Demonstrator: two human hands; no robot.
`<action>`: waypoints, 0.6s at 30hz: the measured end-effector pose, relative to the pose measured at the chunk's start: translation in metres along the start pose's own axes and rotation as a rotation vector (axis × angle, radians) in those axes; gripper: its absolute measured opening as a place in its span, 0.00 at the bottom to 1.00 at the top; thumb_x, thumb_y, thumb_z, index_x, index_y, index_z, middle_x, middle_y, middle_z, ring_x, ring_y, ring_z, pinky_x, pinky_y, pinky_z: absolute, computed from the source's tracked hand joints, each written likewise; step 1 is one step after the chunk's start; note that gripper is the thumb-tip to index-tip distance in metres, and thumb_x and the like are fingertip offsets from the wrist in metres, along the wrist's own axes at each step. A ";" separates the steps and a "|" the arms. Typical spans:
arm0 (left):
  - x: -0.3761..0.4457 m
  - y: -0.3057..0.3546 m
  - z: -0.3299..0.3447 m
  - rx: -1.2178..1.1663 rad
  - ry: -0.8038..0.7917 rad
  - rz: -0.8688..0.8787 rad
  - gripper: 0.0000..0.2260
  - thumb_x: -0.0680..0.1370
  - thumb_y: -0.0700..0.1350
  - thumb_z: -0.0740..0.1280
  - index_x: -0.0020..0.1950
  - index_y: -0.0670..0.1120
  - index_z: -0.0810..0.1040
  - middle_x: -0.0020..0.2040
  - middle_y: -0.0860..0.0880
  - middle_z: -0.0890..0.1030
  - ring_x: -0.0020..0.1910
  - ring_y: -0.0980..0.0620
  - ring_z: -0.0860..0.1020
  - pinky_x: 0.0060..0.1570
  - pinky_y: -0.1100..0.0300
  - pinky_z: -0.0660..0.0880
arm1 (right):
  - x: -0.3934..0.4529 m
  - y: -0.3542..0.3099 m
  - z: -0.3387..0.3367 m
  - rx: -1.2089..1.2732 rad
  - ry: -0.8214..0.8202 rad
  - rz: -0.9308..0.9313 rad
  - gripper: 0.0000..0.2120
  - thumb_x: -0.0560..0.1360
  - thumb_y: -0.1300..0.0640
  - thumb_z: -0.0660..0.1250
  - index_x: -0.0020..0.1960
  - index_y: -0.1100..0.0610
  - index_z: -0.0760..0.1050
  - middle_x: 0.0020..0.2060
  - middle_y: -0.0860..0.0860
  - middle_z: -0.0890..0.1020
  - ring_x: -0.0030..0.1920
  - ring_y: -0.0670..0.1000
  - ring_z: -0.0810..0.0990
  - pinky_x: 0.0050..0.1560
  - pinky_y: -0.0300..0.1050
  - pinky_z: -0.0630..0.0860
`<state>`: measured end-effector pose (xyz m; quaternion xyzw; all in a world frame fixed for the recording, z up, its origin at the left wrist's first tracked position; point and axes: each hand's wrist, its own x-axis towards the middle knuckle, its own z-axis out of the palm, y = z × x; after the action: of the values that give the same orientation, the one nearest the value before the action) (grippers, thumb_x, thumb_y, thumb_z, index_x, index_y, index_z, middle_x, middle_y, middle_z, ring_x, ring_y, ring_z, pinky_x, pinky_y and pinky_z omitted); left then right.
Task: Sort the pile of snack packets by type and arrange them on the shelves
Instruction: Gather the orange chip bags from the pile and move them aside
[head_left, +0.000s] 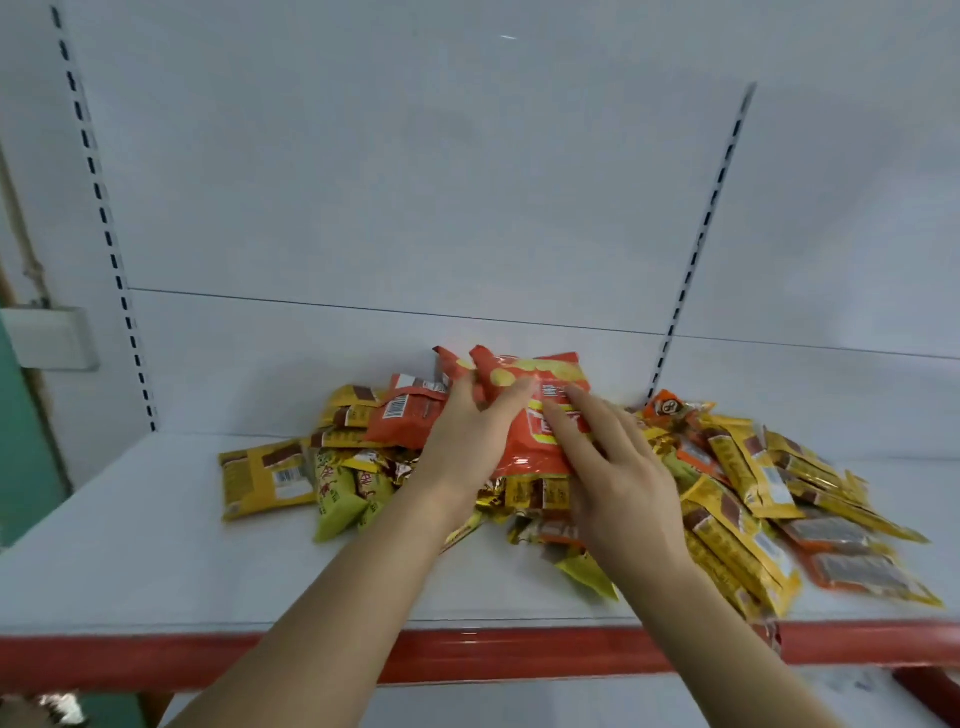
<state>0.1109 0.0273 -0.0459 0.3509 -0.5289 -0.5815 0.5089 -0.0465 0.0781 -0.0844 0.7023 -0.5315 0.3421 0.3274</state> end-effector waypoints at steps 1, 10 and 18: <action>0.005 0.002 -0.001 0.054 0.073 0.024 0.20 0.78 0.56 0.72 0.69 0.56 0.74 0.60 0.51 0.84 0.55 0.49 0.85 0.55 0.46 0.83 | 0.000 -0.004 0.002 0.051 -0.014 -0.025 0.26 0.74 0.65 0.61 0.72 0.57 0.74 0.71 0.57 0.73 0.68 0.62 0.74 0.57 0.56 0.79; 0.019 0.012 -0.061 0.301 0.257 0.178 0.16 0.82 0.51 0.69 0.68 0.54 0.71 0.57 0.56 0.81 0.54 0.53 0.82 0.47 0.56 0.81 | 0.030 0.000 0.037 0.160 -0.409 0.262 0.34 0.81 0.51 0.59 0.82 0.52 0.46 0.81 0.52 0.52 0.80 0.56 0.53 0.77 0.55 0.60; 0.020 0.017 -0.112 0.409 0.184 0.088 0.16 0.81 0.50 0.70 0.68 0.55 0.72 0.58 0.53 0.82 0.54 0.49 0.84 0.55 0.47 0.82 | 0.057 -0.018 0.076 0.087 -0.591 0.157 0.35 0.77 0.49 0.62 0.81 0.51 0.53 0.76 0.50 0.65 0.75 0.55 0.63 0.73 0.53 0.64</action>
<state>0.2157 -0.0191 -0.0484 0.4749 -0.6021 -0.4048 0.4980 -0.0072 -0.0104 -0.0810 0.7416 -0.6412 0.1698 0.1008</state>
